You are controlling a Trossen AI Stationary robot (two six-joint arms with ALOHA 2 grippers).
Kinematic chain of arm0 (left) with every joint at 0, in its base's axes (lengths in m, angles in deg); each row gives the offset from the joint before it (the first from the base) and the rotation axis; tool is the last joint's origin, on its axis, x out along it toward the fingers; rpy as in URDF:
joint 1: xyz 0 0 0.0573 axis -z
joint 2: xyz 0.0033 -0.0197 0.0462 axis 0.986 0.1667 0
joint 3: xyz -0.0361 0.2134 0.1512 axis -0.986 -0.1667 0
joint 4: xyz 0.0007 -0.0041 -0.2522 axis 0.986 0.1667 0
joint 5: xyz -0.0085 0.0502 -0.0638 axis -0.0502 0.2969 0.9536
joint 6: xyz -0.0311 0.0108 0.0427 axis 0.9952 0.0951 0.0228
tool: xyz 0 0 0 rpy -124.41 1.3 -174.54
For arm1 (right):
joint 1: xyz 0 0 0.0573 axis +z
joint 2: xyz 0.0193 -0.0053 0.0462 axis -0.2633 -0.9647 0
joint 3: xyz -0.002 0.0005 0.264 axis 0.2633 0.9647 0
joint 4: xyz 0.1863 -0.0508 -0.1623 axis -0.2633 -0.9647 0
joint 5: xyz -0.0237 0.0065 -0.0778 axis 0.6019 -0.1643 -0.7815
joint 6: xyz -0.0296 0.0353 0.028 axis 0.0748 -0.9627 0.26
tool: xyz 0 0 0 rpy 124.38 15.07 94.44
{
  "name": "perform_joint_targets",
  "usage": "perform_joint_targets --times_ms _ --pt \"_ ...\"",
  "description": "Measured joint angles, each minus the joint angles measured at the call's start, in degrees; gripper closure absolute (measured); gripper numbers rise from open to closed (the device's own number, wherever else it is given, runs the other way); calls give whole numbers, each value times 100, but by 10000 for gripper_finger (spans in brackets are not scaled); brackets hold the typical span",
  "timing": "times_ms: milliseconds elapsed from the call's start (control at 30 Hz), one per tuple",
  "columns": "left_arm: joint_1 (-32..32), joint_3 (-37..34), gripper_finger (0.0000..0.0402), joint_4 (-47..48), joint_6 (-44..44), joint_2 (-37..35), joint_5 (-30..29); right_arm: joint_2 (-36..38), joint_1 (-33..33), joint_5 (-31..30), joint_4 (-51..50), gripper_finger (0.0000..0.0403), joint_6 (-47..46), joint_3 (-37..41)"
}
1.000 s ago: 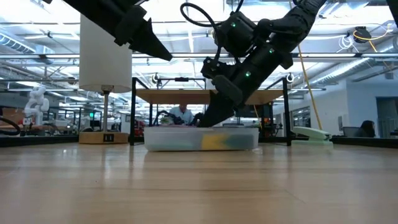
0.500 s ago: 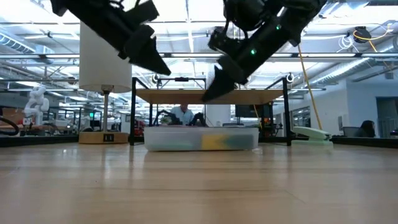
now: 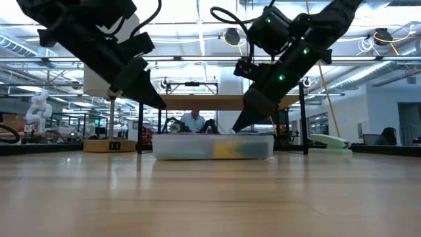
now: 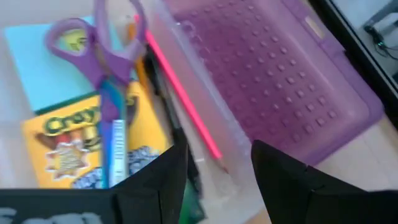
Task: Pack school essentials
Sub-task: Close the violet supply box
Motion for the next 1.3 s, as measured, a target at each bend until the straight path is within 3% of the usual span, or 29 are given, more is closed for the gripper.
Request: perform_joint_targets --times_ms 233,467,633,767,1300 --pt "-65 -54 119 -119 -307 0 33 0 -290 21 21 231 11 77" --pt "-221 -54 119 -104 -534 0 1225 0 -476 917 -5 232 175 77" --pt "-221 -54 119 -106 -489 0 1244 0 -479 994 -88 232 -65 77" --pt "-184 -54 119 -95 -411 0 1296 0 -446 1388 -179 232 -341 77" --pt "-9 -54 119 -111 -282 0 1305 40 761 1830 -465 232 -881 75"
